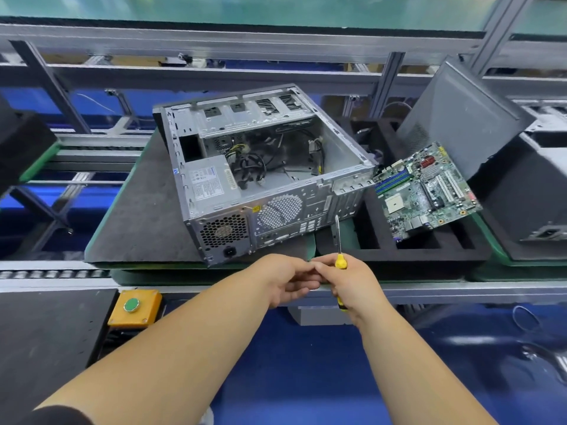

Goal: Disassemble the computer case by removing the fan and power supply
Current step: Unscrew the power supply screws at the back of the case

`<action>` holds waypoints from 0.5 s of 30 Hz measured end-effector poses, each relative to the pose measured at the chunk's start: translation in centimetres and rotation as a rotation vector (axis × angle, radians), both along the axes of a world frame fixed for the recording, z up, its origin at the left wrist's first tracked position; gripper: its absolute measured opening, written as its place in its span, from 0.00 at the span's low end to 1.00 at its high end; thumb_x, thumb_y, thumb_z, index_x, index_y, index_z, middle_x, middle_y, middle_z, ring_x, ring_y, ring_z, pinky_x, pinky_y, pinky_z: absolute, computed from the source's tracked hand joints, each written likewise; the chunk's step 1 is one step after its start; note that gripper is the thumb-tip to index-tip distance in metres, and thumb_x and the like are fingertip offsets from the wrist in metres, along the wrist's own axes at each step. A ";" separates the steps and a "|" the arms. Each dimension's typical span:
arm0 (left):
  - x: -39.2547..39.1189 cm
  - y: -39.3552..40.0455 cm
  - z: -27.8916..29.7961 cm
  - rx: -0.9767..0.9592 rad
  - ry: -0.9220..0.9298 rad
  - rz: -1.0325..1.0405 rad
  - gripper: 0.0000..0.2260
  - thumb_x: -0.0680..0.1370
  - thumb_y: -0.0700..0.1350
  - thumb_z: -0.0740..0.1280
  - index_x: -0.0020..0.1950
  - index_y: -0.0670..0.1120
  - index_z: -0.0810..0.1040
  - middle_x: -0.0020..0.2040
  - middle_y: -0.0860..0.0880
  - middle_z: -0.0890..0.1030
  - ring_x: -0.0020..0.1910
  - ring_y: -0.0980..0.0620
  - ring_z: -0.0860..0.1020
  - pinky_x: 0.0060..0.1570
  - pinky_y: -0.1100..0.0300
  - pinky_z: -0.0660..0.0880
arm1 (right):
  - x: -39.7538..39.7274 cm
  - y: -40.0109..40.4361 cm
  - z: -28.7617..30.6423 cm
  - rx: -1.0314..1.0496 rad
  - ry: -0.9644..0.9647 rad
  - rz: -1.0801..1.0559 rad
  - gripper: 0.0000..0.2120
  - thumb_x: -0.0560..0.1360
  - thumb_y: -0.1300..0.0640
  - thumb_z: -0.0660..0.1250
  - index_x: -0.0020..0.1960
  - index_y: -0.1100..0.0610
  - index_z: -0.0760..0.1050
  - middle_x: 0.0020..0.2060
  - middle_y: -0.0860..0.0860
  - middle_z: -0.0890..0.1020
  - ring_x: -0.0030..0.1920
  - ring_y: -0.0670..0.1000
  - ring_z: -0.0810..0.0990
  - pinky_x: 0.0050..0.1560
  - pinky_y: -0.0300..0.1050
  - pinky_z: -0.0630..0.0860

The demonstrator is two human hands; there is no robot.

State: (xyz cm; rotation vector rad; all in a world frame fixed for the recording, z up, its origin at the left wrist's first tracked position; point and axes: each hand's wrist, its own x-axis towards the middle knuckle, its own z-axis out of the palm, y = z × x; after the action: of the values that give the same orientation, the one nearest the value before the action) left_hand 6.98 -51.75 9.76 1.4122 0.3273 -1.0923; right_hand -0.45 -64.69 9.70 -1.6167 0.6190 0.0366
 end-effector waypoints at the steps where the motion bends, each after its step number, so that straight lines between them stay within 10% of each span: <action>1: 0.1 -0.3 -0.1 -0.023 0.003 0.011 0.06 0.80 0.42 0.66 0.49 0.41 0.81 0.36 0.47 0.85 0.34 0.55 0.83 0.36 0.64 0.80 | 0.2 -0.3 -0.1 -0.007 -0.006 -0.002 0.03 0.76 0.60 0.70 0.47 0.56 0.83 0.33 0.46 0.85 0.27 0.36 0.77 0.27 0.28 0.69; 15: 2.3 0.0 -0.6 -0.047 -0.006 0.055 0.12 0.82 0.46 0.62 0.54 0.42 0.83 0.51 0.46 0.86 0.52 0.51 0.83 0.51 0.59 0.78 | 5.0 -6.2 -1.3 0.043 -0.018 -0.367 0.09 0.76 0.59 0.69 0.54 0.48 0.78 0.35 0.52 0.79 0.30 0.47 0.70 0.33 0.42 0.69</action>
State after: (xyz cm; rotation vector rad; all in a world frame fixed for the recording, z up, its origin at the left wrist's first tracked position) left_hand 9.28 -51.70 9.13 1.3574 0.3328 -1.0442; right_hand 4.58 -70.91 8.39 -1.4396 0.8858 -0.2335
